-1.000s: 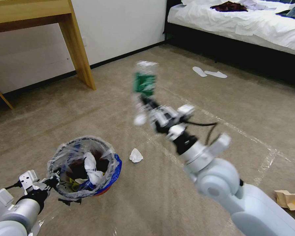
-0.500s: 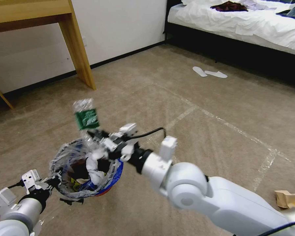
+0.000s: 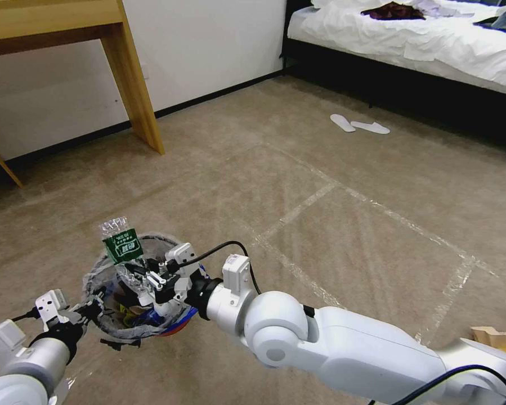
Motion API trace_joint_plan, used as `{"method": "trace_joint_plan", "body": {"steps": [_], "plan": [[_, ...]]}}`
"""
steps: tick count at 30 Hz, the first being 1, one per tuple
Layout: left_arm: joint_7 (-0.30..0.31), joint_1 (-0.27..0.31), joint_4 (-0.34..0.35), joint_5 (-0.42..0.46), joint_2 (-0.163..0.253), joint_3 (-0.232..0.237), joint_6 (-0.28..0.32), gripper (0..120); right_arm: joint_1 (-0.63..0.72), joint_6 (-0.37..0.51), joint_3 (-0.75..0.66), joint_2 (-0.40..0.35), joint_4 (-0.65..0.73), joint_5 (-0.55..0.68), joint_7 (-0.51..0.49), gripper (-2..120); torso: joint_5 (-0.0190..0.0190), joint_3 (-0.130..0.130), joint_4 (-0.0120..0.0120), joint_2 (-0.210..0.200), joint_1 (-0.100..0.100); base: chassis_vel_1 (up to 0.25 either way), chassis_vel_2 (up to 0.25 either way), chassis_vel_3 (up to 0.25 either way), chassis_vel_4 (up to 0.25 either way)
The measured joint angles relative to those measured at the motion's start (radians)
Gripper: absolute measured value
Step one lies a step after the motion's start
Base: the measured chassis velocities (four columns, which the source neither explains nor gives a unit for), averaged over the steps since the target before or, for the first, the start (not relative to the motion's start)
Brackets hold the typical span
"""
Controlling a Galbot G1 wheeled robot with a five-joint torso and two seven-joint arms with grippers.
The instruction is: Pick up the trash bin and place the garbage on the floor into it.
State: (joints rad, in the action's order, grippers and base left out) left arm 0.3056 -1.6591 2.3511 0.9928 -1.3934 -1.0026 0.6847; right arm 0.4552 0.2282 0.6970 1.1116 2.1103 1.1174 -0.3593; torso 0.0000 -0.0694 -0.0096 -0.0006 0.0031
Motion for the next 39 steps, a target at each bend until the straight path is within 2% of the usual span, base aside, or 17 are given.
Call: {"method": "trace_joint_plan", "body": {"steps": [8, 21, 39], "plan": [[0.002, 0.012, -0.017, 0.005, 0.011, 0.003, 0.000, 1, 0.001, -0.001, 0.006, 0.044, -0.065, -0.036, 0.012, 14, 0.0000, 0.000, 0.0000, 0.000, 0.000, 0.000, 0.000, 0.000, 0.000], [0.003, 0.016, -0.022, 0.008, 0.012, 0.005, 0.000, 1, 0.043, -0.017, 0.008, 0.002, -0.094, -0.099, 0.034, 14, 0.0001, 0.000, -0.0001, 0.000, 0.000, 0.000, 0.000, 0.000, 0.000], [0.003, 0.005, -0.008, 0.005, 0.000, 0.004, -0.001, 1, 0.050, -0.039, 0.042, 0.023, -0.166, -0.134, 0.058, 14, 0.0001, 0.000, 0.0000, 0.000, 0.000, 0.000, 0.000, 0.000, 0.000]]}}
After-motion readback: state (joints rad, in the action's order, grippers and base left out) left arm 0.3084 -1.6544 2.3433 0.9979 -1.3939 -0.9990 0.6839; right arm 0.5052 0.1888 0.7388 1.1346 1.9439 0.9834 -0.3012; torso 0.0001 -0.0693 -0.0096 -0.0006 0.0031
